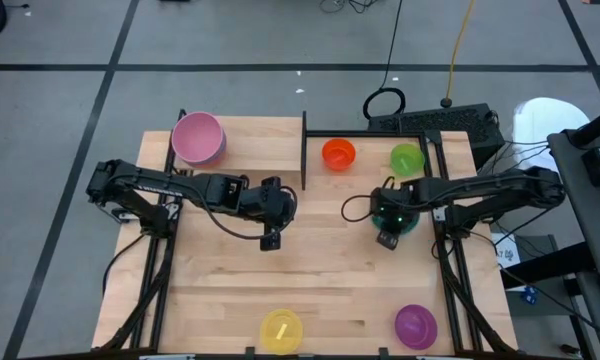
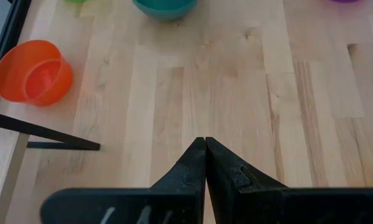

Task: Place and stack bowls onto a shelf
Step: Stack the green bowl on top of the pink bowl on the shelf

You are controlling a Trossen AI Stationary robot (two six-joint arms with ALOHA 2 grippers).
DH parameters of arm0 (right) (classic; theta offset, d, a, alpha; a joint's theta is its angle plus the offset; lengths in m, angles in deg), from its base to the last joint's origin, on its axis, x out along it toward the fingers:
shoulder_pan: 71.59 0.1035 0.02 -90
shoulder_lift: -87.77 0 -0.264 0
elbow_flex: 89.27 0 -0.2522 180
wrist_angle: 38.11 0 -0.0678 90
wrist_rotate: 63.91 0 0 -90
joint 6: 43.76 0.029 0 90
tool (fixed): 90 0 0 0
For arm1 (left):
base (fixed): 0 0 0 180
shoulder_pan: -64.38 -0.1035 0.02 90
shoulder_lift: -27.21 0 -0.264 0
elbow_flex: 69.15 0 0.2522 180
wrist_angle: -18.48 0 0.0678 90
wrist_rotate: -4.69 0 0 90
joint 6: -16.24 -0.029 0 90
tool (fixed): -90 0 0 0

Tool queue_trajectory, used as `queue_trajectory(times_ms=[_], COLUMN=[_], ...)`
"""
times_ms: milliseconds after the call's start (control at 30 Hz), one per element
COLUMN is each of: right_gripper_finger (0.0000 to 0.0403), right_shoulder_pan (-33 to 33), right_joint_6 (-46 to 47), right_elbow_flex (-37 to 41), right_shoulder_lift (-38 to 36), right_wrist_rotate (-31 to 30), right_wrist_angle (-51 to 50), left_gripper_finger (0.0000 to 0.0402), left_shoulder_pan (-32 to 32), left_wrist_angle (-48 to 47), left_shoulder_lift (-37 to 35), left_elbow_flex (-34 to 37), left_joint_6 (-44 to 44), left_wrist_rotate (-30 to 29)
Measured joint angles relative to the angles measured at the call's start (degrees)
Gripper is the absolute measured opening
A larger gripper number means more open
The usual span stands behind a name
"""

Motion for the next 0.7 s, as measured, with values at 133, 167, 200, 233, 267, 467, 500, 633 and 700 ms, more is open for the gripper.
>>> queue_trajectory(times_ms=[133,167,200,233,267,467,500,633,700], right_gripper_finger=[0.0007,0.0005,0.0005,0.0004,0.0003,0.0001,0.0001,0.0000,0.0000], right_shoulder_pan=[-0.02,0.00,0.00,0.00,0.00,0.69,1.24,3.67,4.82], right_joint_6=[-3.30,-3.92,-4.33,-4.68,-5.41,-13.63,-16.39,-28.62,-32.37], right_elbow_flex=[0.01,0.01,0.01,0.01,0.01,0.03,0.03,0.03,0.03], right_shoulder_lift=[0.22,0.20,0.16,0.08,0.01,-0.02,-0.02,0.00,0.00], right_wrist_rotate=[0.13,0.18,0.38,0.62,0.79,9.87,10.99,13.05,13.03], right_wrist_angle=[3.90,5.03,6.11,6.91,7.39,11.28,12.22,13.67,14.14], left_gripper_finger=[0.0010,0.0010,0.0010,0.0010,0.0010,0.0010,0.0010,0.0010,0.0010], left_shoulder_pan=[0.00,0.00,0.00,0.00,0.00,0.00,0.00,-0.33,-0.78], left_wrist_angle=[-0.04,-0.05,-0.06,-0.06,-0.06,0.02,0.12,1.26,1.89], left_shoulder_lift=[0.00,0.00,0.00,0.00,0.00,0.00,0.00,-0.01,0.00], left_elbow_flex=[0.00,0.00,0.00,0.00,0.00,0.00,-0.01,0.00,0.00], left_joint_6=[0.00,-0.09,-0.30,-0.38,-0.48,-4.22,-5.34,-9.37,-10.66], left_wrist_rotate=[-0.01,-0.01,-0.01,-0.01,-0.01,-0.05,-0.05,-0.15,-0.19])
